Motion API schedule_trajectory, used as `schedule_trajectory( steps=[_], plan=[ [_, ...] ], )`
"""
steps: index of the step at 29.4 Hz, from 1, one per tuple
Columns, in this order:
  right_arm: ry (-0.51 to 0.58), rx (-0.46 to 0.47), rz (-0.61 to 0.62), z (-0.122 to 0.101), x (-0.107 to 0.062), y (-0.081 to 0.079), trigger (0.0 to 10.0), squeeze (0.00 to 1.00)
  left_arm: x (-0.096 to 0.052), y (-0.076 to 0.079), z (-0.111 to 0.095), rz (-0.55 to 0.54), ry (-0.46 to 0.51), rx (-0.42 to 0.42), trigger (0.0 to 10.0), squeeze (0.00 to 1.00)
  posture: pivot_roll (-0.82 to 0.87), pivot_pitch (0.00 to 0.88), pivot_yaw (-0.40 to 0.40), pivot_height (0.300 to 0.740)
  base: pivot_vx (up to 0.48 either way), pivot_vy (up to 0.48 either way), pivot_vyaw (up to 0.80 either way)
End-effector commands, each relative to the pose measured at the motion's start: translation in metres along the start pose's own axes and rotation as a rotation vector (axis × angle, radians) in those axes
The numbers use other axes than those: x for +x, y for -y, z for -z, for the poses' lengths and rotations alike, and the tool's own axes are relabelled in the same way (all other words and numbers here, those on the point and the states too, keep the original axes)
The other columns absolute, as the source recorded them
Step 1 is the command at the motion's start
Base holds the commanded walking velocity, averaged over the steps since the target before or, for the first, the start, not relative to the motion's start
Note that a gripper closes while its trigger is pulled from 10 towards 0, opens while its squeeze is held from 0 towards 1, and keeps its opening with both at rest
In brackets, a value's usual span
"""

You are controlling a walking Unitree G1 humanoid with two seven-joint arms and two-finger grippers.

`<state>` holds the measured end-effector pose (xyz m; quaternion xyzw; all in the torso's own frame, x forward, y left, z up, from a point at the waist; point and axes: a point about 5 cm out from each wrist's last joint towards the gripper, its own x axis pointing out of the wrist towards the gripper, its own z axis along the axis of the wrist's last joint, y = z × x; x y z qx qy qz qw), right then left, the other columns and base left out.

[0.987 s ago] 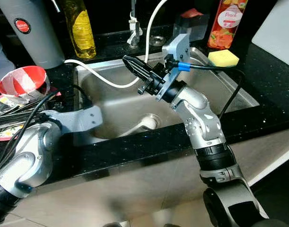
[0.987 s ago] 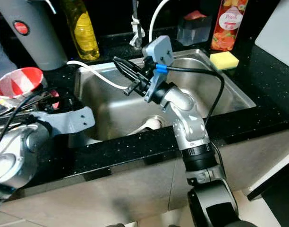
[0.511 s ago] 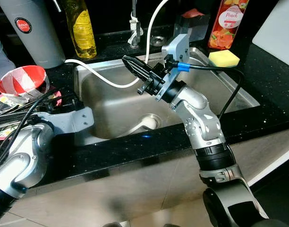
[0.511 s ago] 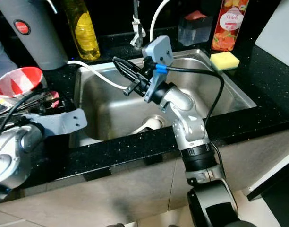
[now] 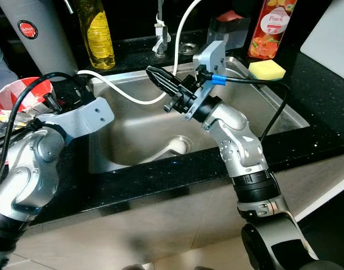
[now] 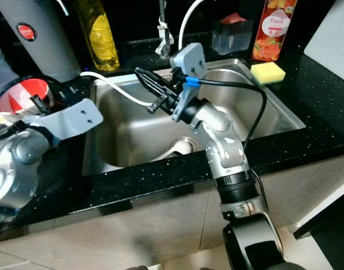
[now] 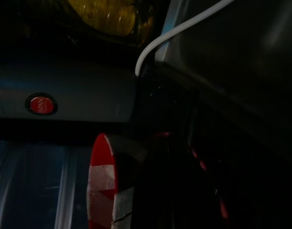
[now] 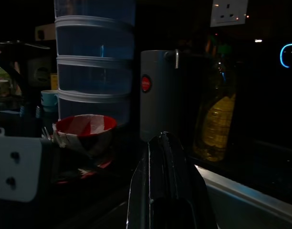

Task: Kitchen organization

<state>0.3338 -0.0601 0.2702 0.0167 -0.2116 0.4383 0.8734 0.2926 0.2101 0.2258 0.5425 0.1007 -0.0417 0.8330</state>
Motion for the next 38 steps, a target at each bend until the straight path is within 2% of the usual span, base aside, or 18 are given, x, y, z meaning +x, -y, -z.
schedule_trajectory(
  steps=[1,7,11,12,13,17,18,19,20,23,24,26,31,32,38],
  plan=[
    [-0.005,-0.008,-0.015,0.000,0.003,-0.002,10.0,0.00,0.001,0.003,0.002,0.001,-0.005,-0.008,0.0,0.00,0.12,0.000,0.055,0.740,0.000,0.000,0.00],
    [-0.005,-0.011,-0.018,0.000,0.003,-0.002,10.0,0.00,0.001,-0.002,-0.003,-0.042,0.019,0.010,0.0,0.00,0.11,0.000,0.051,0.740,0.000,0.000,0.00],
    [-0.004,-0.011,-0.024,0.000,0.004,-0.003,10.0,0.00,0.004,-0.014,-0.027,-0.143,0.141,0.013,0.0,0.00,0.11,0.000,0.051,0.740,0.000,0.000,0.00],
    [-0.003,-0.010,-0.028,0.000,0.004,-0.003,10.0,0.00,0.005,-0.015,-0.037,-0.155,0.190,-0.008,1.8,0.00,0.11,0.000,0.051,0.740,0.000,0.000,0.00],
    [-0.003,-0.010,-0.028,0.000,0.004,-0.003,10.0,0.00,0.004,-0.015,-0.039,-0.155,0.200,-0.012,10.0,0.00,0.11,0.000,0.051,0.740,0.000,0.000,0.00],
    [0.000,-0.013,-0.029,-0.001,0.005,-0.004,10.0,0.00,0.006,-0.005,-0.037,-0.085,0.165,-0.008,10.0,0.00,0.11,0.000,0.054,0.740,0.000,0.000,0.00],
    [0.000,-0.015,-0.024,-0.001,0.005,-0.003,10.0,0.00,0.008,0.000,-0.028,-0.053,0.116,0.007,10.0,0.32,0.11,0.000,0.054,0.740,0.000,0.000,0.00],
    [-0.001,-0.017,-0.019,-0.001,0.004,-0.002,10.0,0.00,0.010,0.003,-0.019,-0.029,0.074,0.019,10.0,1.00,0.10,0.000,0.057,0.740,0.000,0.000,0.00],
    [-0.003,-0.018,-0.014,-0.001,0.003,-0.001,10.0,0.00,0.012,0.005,-0.011,-0.021,0.037,0.034,10.0,1.00,0.10,0.000,0.057,0.740,0.000,0.000,0.00],
    [-0.006,-0.017,-0.011,0.000,0.002,-0.001,10.0,0.00,0.019,0.006,-0.006,-0.015,0.019,0.043,10.0,1.00,0.11,0.000,0.054,0.740,0.000,0.000,0.00],
    [-0.007,-0.015,-0.012,0.001,0.002,-0.001,10.0,0.00,0.032,0.009,-0.004,-0.013,0.013,0.039,10.0,1.00,0.11,0.000,0.051,0.740,0.000,0.000,0.00],
    [-0.004,-0.012,-0.016,0.001,0.004,-0.002,10.0,0.00,0.046,0.013,-0.004,-0.007,0.005,0.034,10.0,1.00,0.11,0.000,0.049,0.740,0.000,0.000,0.00],
    [0.002,-0.013,-0.018,-0.001,0.005,-0.002,10.0,0.00,0.060,0.011,-0.002,-0.017,-0.023,0.067,10.0,1.00,0.10,0.000,0.050,0.740,0.000,0.000,0.00],
    [0.003,-0.014,-0.016,-0.001,0.005,-0.002,10.0,0.00,0.064,0.010,-0.001,-0.014,-0.030,0.070,10.0,0.00,0.09,0.000,0.057,0.740,0.000,0.000,0.00],
    [0.000,-0.021,0.001,-0.002,0.001,0.000,10.0,0.00,0.073,0.011,0.009,0.023,-0.074,0.078,10.0,0.00,0.07,0.000,0.071,0.740,0.000,0.000,0.00]
  ],
)
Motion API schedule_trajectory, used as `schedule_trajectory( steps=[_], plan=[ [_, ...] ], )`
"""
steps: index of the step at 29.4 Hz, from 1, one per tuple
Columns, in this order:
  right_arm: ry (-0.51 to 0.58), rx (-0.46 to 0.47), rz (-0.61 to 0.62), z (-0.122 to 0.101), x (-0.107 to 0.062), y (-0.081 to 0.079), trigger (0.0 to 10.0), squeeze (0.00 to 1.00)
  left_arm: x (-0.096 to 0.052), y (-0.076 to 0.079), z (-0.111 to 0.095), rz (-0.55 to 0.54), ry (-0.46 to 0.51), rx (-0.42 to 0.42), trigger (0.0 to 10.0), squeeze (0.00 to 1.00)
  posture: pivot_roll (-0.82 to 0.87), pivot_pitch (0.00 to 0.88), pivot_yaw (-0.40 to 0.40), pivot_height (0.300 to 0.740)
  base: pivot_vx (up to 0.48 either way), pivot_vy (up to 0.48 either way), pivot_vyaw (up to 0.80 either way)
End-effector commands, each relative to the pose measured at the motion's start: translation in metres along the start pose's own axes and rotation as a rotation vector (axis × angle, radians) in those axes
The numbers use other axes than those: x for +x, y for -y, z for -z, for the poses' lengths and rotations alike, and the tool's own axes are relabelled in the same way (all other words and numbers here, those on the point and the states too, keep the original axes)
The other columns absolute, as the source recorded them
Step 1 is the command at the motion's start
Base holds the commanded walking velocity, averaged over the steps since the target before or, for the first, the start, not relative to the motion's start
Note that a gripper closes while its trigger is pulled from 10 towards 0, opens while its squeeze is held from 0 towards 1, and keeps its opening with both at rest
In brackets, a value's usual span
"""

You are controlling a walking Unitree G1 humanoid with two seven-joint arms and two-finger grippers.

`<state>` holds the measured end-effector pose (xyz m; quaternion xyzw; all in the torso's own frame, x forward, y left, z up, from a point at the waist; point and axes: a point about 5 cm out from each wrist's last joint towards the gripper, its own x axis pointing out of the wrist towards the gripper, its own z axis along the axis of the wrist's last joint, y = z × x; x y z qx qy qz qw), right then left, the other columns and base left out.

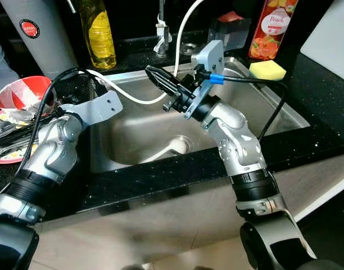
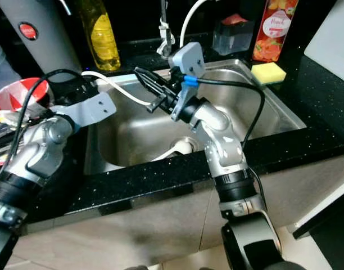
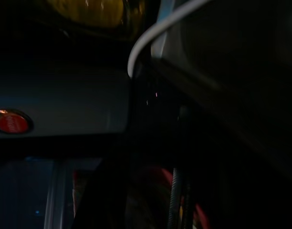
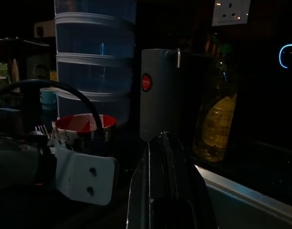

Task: Kitchen organization

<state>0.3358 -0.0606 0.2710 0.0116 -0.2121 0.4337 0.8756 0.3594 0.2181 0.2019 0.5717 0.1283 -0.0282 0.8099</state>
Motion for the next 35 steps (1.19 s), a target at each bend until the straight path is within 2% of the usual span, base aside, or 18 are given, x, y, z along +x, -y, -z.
schedule_trajectory(
  steps=[1,2,3,4,5,14,17,21,25,26,27,28,29,30,31,32,35],
  plan=[
    [0.003,-0.011,-0.001,-0.002,-0.001,-0.001,10.0,0.00,0.005,0.006,0.002,0.026,-0.017,0.011,10.0,0.00,0.07,0.000,0.071,0.740,0.000,0.000,0.00],
    [0.002,-0.012,0.004,-0.002,-0.002,-0.001,10.0,0.00,0.007,0.007,0.004,0.030,-0.027,0.005,10.0,0.00,0.07,0.000,0.071,0.740,0.000,0.000,0.00],
    [0.001,-0.014,0.009,-0.002,-0.003,0.000,10.0,0.00,0.008,0.007,0.006,0.033,-0.035,0.002,2.1,0.00,0.06,0.000,0.081,0.740,0.000,0.000,0.00],
    [0.001,-0.014,0.009,-0.002,-0.003,0.000,10.0,0.00,0.008,0.007,0.006,0.033,-0.035,0.002,2.1,0.00,0.06,0.000,0.081,0.740,0.000,0.000,0.00],
    [0.001,-0.015,0.012,-0.002,-0.003,0.001,10.0,0.00,0.009,0.008,0.006,0.039,-0.034,-0.007,0.0,0.00,0.06,0.000,0.081,0.740,0.000,0.000,0.00],
    [0.002,-0.016,0.012,-0.002,-0.003,0.001,10.0,0.00,0.013,0.008,0.003,0.018,-0.016,-0.002,0.0,0.00,0.06,0.000,0.072,0.740,0.000,0.000,0.00],
    [0.003,-0.015,0.002,-0.003,-0.001,0.000,10.0,0.00,0.012,0.004,-0.002,-0.027,0.027,0.049,0.0,0.00,0.07,0.000,0.061,0.740,0.000,0.000,0.00],
    [0.004,-0.012,-0.005,-0.003,0.001,0.000,10.0,0.00,0.010,0.000,-0.006,-0.062,0.056,0.065,0.0,0.00,0.07,0.000,0.057,0.740,0.000,0.000,0.00],
    [0.004,-0.011,-0.009,-0.002,0.001,-0.001,10.0,0.00,0.009,-0.009,-0.016,-0.146,0.118,0.089,0.0,0.00,0.08,0.000,0.055,0.740,0.000,0.000,0.00],
    [0.004,-0.011,-0.009,-0.002,0.001,-0.001,10.0,0.00,0.002,-0.025,-0.038,-0.280,0.234,0.054,0.0,0.00,0.08,0.000,0.054,0.740,0.000,0.000,0.00],
    [0.004,-0.011,-0.009,-0.002,0.001,-0.001,10.0,0.00,0.002,-0.025,-0.038,-0.280,0.234,0.054,0.0,0.00,0.08,0.000,0.054,0.740,0.000,0.000,0.00],
    [0.004,-0.011,-0.009,-0.002,0.001,-0.001,10.0,0.00,-0.004,-0.030,-0.052,-0.319,0.315,0.026,7.6,0.00,0.08,0.000,0.054,0.740,0.000,0.000,0.00],
    [0.004,-0.011,-0.010,-0.002,0.002,-0.001,10.0,0.00,-0.008,-0.032,-0.065,-0.330,0.380,-0.005,10.0,0.00,0.08,0.000,0.054,0.740,0.000,0.000,0.00],
    [0.004,-0.011,-0.010,-0.002,0.002,-0.001,10.0,0.00,-0.008,-0.032,-0.065,-0.330,0.380,-0.005,10.0,0.00,0.08,0.000,0.054,0.740,0.000,0.000,0.00],
    [0.004,-0.011,-0.011,-0.003,0.002,-0.001,10.0,0.00,-0.013,-0.030,-0.080,-0.293,0.449,-0.075,10.0,0.00,0.08,0.000,0.054,0.740,0.000,0.000,0.00],
    [0.004,-0.011,-0.011,-0.003,0.002,-0.001,10.0,0.00,-0.013,-0.030,-0.080,-0.293,0.449,-0.075,10.0,0.00,0.08,0.000,0.054,0.740,0.000,0.000,0.00],
    [0.007,-0.013,-0.010,-0.003,0.002,-0.001,10.0,0.00,-0.028,-0.017,-0.121,-0.150,0.611,-0.260,10.0,0.00,0.07,0.000,0.057,0.740,0.000,0.000,0.00]
  ],
)
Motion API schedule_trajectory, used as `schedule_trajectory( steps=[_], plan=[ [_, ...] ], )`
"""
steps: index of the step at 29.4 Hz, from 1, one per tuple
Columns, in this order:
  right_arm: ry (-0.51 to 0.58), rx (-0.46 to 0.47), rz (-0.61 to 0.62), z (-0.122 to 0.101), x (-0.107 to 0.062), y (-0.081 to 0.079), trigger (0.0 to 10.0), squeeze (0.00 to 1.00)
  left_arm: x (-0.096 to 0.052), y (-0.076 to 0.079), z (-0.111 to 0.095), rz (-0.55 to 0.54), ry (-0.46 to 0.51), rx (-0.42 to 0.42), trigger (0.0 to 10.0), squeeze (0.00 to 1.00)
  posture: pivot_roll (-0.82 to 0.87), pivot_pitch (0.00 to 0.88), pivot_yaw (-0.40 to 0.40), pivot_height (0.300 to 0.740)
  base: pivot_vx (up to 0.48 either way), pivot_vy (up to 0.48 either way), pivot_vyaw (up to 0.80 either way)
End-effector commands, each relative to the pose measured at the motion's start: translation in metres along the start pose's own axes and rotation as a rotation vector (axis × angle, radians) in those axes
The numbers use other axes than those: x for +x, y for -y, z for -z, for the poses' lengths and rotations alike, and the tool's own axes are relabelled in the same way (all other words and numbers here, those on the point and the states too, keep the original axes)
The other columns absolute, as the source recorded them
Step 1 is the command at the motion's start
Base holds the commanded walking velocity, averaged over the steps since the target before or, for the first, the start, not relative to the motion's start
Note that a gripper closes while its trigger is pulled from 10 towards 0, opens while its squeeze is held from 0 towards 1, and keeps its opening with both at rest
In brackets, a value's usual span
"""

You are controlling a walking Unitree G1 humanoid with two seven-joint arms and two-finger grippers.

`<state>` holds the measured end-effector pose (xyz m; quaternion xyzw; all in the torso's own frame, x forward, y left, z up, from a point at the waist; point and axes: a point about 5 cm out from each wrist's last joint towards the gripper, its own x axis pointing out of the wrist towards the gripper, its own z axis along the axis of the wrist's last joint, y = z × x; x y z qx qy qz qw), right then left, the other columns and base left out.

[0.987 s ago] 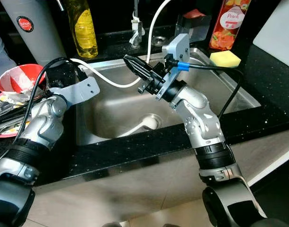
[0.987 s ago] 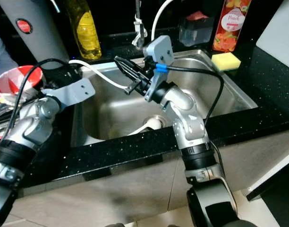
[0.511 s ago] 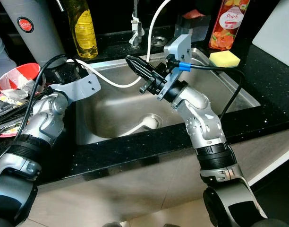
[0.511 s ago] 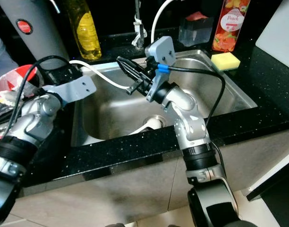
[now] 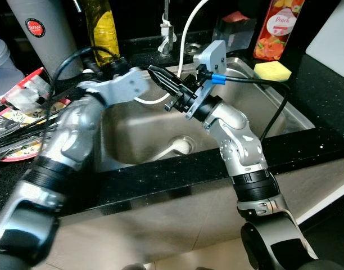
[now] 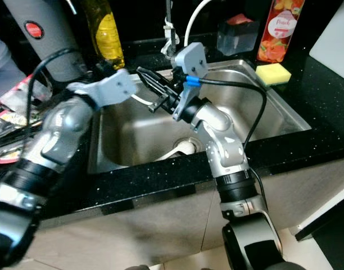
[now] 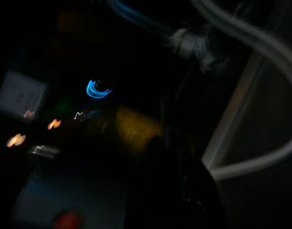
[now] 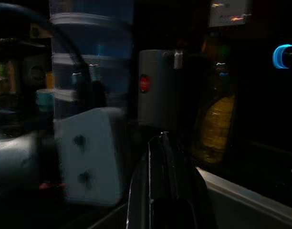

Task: Kitchen organization

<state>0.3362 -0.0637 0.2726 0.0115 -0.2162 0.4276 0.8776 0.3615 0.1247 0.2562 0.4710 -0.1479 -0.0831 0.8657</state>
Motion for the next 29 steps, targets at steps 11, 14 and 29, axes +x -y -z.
schedule_trajectory(
  steps=[11,14,29],
  plan=[
    [-0.001,-0.018,-0.011,-0.003,0.002,-0.002,10.0,0.00,0.013,0.014,-0.061,0.160,0.171,-0.707,10.0,0.00,0.04,0.000,0.073,0.740,0.000,0.000,0.00],
    [-0.001,-0.019,-0.010,-0.003,0.001,-0.001,10.0,0.00,0.014,0.017,-0.049,0.156,0.104,-0.732,10.0,0.00,0.04,0.000,0.074,0.740,0.000,0.000,0.00],
    [-0.001,-0.018,-0.023,-0.002,0.002,-0.004,10.0,0.00,0.000,-0.015,-0.006,-0.103,-0.126,-0.230,10.0,0.00,0.06,0.000,0.066,0.740,0.000,0.000,0.00]
  ],
)
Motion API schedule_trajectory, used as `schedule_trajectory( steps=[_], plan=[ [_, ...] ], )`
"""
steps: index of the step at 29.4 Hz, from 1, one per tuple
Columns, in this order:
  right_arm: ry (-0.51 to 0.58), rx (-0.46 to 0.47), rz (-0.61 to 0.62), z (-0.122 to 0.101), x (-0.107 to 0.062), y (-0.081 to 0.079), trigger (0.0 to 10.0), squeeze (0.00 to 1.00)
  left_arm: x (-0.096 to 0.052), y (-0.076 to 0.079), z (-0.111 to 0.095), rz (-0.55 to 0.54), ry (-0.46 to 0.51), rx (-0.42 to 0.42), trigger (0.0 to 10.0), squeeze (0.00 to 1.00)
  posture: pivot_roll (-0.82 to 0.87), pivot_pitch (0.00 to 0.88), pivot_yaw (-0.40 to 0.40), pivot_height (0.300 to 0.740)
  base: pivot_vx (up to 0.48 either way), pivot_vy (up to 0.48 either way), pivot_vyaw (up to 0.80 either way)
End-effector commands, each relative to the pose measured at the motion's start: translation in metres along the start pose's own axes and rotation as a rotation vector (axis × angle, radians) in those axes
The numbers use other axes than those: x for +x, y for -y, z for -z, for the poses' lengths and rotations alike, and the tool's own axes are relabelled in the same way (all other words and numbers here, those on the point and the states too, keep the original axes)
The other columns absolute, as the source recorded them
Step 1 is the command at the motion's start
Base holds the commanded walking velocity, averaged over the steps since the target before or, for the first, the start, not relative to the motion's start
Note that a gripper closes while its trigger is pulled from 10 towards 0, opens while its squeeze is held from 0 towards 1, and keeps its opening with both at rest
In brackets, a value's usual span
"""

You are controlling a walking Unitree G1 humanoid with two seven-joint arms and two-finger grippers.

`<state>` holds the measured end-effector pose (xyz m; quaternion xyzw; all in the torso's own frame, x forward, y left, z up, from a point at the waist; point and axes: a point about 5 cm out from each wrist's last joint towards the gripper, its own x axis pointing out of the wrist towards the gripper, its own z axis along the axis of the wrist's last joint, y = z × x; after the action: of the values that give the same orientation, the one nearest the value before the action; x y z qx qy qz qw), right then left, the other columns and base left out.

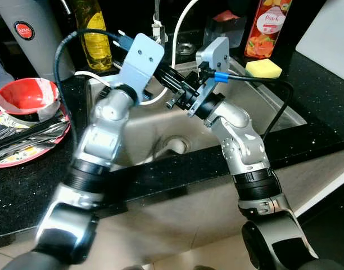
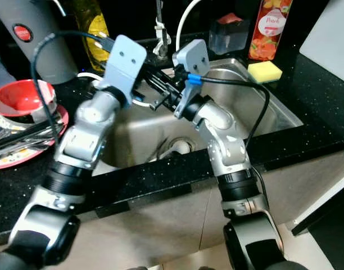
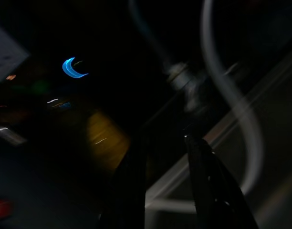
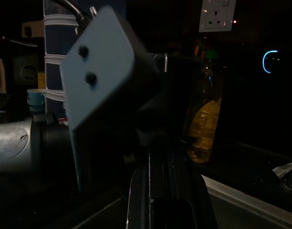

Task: Kitchen organization

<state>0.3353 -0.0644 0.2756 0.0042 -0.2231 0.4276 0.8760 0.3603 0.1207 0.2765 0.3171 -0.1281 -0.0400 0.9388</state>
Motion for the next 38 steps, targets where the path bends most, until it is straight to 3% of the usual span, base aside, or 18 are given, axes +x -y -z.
schedule_trajectory(
  steps=[1,3,4,6,8,11,12,13,14,18,21,22,27,29,38],
  plan=[
    [-0.007,0.001,-0.018,0.002,0.002,-0.004,10.0,0.00,-0.003,-0.003,0.008,-0.001,-0.050,0.100,10.0,0.00,0.06,0.000,0.066,0.740,0.000,0.000,0.00],
    [-0.007,0.001,-0.018,0.002,0.002,-0.004,10.0,0.00,-0.004,-0.003,0.010,0.011,-0.062,0.137,10.0,0.00,0.06,0.000,0.066,0.740,0.000,0.000,0.00],
    [-0.007,0.001,-0.018,0.002,0.002,-0.004,10.0,0.00,-0.010,-0.003,0.018,0.075,-0.100,0.239,10.0,0.00,0.06,0.000,0.069,0.740,0.000,0.000,0.00],
    [-0.009,0.002,-0.012,0.002,0.000,-0.004,10.0,0.00,-0.038,-0.004,0.040,0.288,-0.212,0.364,10.0,0.00,0.06,0.000,0.072,0.740,0.000,0.000,0.00],
    [-0.016,0.006,-0.006,0.004,-0.002,-0.003,10.0,0.00,-0.068,-0.019,0.056,0.410,-0.302,0.489,10.0,0.00,0.07,0.000,0.073,0.740,0.000,0.000,0.00],
    [-0.018,0.010,-0.005,0.005,-0.002,-0.003,10.0,0.00,-0.075,-0.029,0.060,0.394,-0.341,0.508,10.0,0.00,0.09,0.000,0.072,0.740,0.000,0.000,0.00],
    [-0.020,0.018,-0.007,0.007,-0.002,-0.005,10.0,0.00,-0.086,-0.049,0.065,0.336,-0.421,0.519,10.0,0.00,0.11,0.000,0.070,0.740,0.000,0.000,0.00],
    [-0.018,0.024,-0.010,0.008,-0.001,-0.005,10.0,0.00,-0.091,-0.058,0.069,0.307,-0.469,0.521,10.0,0.00,0.11,0.000,0.070,0.740,0.000,0.000,0.00],
    [-0.018,0.024,-0.010,0.008,-0.001,-0.005,10.0,0.00,-0.091,-0.058,0.069,0.307,-0.469,0.521,10.0,0.00,0.11,0.000,0.070,0.740,0.000,0.000,0.00],
    [-0.012,0.040,-0.026,0.009,0.004,-0.009,10.0,0.00,-0.106,-0.086,0.086,0.209,-0.608,0.593,10.0,0.00,0.16,0.000,0.053,0.740,0.000,0.000,0.00],
    [-0.011,0.043,-0.032,0.010,0.005,-0.010,10.0,0.00,-0.110,-0.091,0.090,0.183,-0.640,0.611,10.0,0.00,0.16,0.000,0.053,0.740,0.000,0.000,0.00],
    [-0.010,0.050,-0.042,0.011,0.007,-0.012,10.0,0.00,-0.123,-0.100,0.097,0.163,-0.729,0.618,10.0,0.00,0.17,0.000,0.050,0.740,0.000,0.000,0.00],
    [-0.011,0.058,-0.048,0.011,0.008,-0.013,10.0,0.00,-0.146,-0.107,0.098,0.193,-0.836,0.597,10.0,0.00,0.19,0.000,0.045,0.740,0.000,0.000,0.00],
    [-0.014,0.062,-0.052,0.013,0.008,-0.014,10.0,0.00,-0.155,-0.118,0.102,0.183,-0.884,0.618,10.0,0.00,0.20,0.000,0.042,0.740,0.000,0.000,0.00],
    [-0.005,0.073,-0.057,0.013,0.011,-0.017,10.0,0.00,-0.153,-0.120,0.112,0.188,-0.903,0.598,10.0,0.00,0.20,0.000,0.047,0.740,0.000,0.000,0.00]
  ],
)
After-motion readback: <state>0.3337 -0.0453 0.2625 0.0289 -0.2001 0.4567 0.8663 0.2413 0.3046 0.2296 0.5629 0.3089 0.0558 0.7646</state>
